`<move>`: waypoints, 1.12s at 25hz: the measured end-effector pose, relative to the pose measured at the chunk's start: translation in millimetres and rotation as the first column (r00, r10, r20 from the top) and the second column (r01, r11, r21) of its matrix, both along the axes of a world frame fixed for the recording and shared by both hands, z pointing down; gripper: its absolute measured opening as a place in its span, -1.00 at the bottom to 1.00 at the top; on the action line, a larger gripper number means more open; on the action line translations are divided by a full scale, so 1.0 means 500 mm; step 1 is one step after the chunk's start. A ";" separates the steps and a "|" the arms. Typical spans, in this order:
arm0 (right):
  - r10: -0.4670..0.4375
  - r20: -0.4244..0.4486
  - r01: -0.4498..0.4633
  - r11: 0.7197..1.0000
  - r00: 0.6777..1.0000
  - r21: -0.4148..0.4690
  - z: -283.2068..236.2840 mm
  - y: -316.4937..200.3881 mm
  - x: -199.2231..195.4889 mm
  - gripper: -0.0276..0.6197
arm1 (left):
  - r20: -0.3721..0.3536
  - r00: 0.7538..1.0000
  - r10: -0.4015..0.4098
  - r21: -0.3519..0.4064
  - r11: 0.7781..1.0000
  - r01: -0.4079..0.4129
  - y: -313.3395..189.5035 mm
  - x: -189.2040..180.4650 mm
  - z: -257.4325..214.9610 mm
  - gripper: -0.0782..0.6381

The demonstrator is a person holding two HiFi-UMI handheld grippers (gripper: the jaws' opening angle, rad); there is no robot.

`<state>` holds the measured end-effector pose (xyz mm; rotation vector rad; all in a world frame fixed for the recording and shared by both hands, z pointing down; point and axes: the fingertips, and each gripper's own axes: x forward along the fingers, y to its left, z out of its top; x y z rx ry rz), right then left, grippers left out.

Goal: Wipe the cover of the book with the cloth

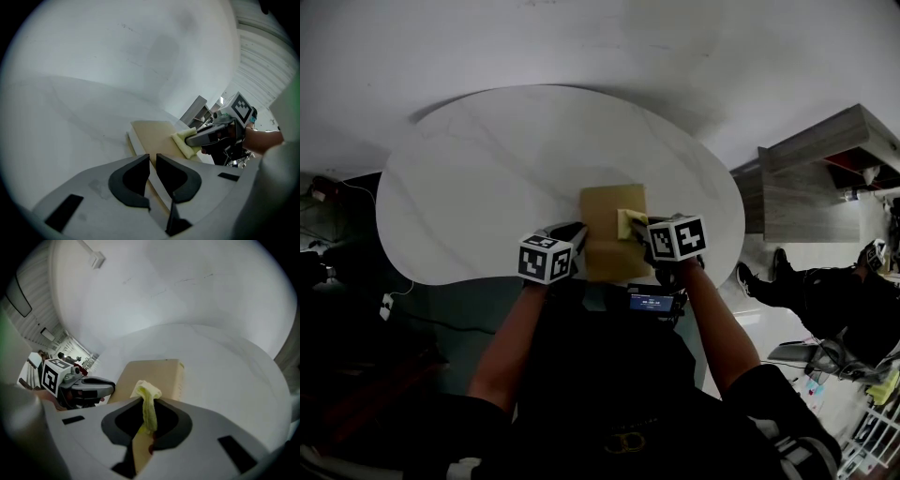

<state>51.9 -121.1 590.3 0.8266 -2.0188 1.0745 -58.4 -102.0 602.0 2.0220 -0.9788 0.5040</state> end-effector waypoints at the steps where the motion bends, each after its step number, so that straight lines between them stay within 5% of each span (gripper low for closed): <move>1: 0.006 -0.001 -0.006 1.000 1.000 0.001 0.000 0.000 0.005 -0.64 | 0.001 1.000 0.001 0.000 1.000 -0.001 0.000 -0.001 0.000 -0.65; 13: 0.067 -0.017 -0.067 0.998 0.998 -0.001 0.004 -0.001 0.068 -0.64 | 0.006 1.000 0.002 -0.001 1.000 -0.002 0.000 -0.002 0.000 -0.65; 28: 0.053 -0.013 -0.053 0.999 0.999 -0.001 -0.010 0.003 0.050 -0.64 | 0.001 1.000 -0.001 -0.005 1.000 0.001 -0.001 0.002 -0.001 -0.65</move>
